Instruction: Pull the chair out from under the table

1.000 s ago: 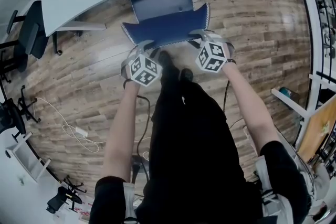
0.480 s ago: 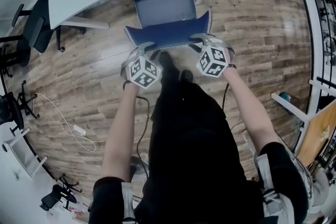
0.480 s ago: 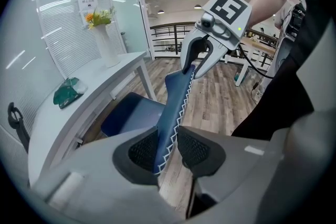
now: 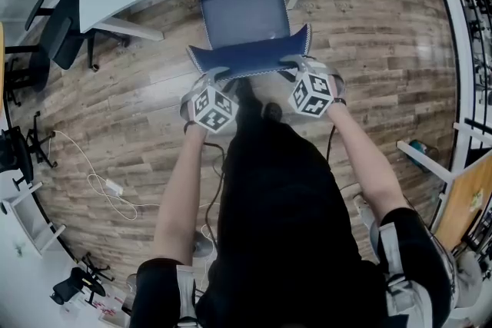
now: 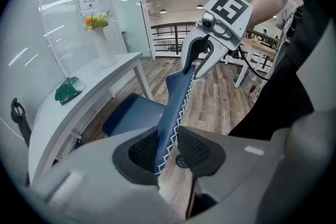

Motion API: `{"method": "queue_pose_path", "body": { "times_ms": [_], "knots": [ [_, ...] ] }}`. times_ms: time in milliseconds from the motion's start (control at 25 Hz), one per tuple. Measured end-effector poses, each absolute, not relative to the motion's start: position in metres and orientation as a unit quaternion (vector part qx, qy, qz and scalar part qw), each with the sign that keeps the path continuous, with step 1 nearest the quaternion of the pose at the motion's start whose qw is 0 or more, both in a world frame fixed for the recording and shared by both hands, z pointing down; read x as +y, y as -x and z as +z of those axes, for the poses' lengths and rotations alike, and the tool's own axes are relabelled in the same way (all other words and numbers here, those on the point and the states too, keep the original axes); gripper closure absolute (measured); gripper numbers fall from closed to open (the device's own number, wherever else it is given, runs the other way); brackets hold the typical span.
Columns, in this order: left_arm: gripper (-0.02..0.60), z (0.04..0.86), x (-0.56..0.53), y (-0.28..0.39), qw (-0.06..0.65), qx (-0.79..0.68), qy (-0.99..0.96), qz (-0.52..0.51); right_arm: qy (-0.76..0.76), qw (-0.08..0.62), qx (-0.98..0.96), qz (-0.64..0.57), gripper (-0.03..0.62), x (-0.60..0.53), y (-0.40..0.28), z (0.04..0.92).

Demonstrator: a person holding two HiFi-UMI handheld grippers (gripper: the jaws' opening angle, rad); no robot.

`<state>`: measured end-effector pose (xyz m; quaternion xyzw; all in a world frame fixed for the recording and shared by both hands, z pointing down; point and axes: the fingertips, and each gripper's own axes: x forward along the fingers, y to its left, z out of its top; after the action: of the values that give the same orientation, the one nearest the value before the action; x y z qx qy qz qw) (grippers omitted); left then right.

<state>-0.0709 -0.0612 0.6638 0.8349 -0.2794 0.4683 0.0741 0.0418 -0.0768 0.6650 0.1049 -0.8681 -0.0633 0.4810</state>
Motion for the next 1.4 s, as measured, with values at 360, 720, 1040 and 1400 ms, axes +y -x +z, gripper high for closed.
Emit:
{"method": "queue_pose_path", "body": {
  "times_ms": [360,720,1040,1400],
  "knots": [
    [0.457,0.66,-0.032,0.067,0.078,-0.283,-0.835,0.466,-0.103,0.479,-0.87,-0.063,0.49,-0.047,-0.046,0.662],
    [0.457,0.659,-0.001,0.061,0.085,-0.28,-0.834,0.469,-0.099,0.478,-0.871,-0.062,0.491,-0.015,-0.051,0.66],
    [0.457,0.658,0.021,0.051,0.089,-0.285,-0.831,0.469,-0.097,0.475,-0.872,-0.065,0.491,0.004,-0.061,0.659],
    [0.457,0.655,0.045,0.047,0.093,-0.285,-0.831,0.468,-0.093,0.472,-0.875,-0.056,0.49,0.029,-0.066,0.657]
  ]
}}
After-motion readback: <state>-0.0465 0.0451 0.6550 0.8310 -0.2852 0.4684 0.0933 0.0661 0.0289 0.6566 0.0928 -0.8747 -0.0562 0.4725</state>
